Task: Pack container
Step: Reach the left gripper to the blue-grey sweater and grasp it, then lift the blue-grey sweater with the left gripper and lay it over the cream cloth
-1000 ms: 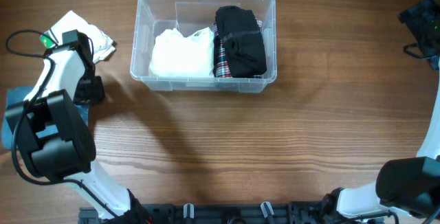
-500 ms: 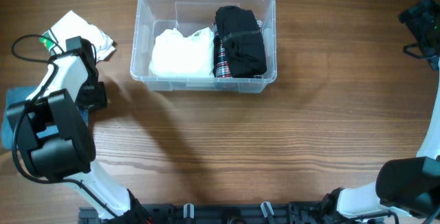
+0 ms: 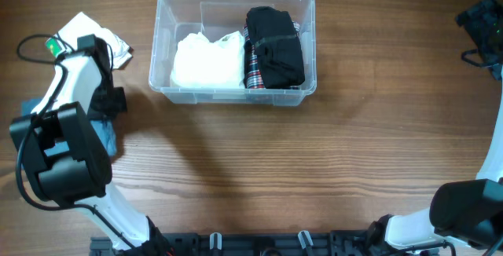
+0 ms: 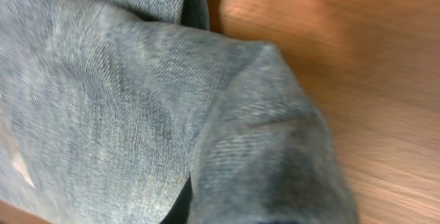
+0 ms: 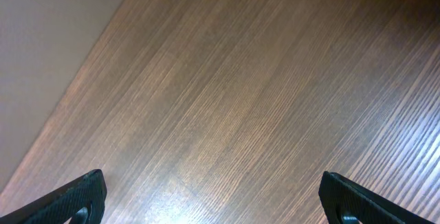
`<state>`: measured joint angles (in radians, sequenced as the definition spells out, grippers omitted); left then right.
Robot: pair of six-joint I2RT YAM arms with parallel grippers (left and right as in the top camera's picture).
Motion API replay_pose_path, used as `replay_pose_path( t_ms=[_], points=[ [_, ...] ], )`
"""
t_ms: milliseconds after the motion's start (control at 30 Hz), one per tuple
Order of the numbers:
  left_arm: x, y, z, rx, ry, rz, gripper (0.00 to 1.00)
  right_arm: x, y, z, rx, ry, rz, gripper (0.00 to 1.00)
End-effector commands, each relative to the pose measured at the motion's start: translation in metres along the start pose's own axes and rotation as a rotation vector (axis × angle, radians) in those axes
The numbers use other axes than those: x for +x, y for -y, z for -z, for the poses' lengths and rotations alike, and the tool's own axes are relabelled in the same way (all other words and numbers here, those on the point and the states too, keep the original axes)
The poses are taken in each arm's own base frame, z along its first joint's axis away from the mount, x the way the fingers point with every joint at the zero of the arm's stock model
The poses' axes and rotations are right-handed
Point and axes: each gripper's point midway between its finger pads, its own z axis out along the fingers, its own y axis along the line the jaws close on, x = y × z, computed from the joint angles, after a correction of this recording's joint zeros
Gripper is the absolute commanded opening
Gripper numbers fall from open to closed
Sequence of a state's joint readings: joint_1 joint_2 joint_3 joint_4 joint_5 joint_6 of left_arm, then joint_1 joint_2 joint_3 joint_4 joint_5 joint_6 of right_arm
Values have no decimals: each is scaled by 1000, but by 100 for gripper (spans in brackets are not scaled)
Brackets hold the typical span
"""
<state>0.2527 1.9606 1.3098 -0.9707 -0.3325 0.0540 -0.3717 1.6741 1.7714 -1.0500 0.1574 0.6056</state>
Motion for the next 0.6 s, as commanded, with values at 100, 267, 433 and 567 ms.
replay_pose_path(
  t_ms=[100, 267, 433, 567],
  points=[
    [-59, 2, 130, 211, 202, 38, 4, 2, -1, -2, -1, -6, -12, 100],
    [-59, -24, 210, 204, 433, -13, 4, 2, -1, -2, 0, -7, -12, 100],
    [-42, -23, 284, 150, 681, -219, 4, 2, -1, -2, -1, -7, -12, 100],
    [-34, 4, 341, 63, 897, -501, 4, 2, -1, -2, 0, -7, -12, 100]
  ],
)
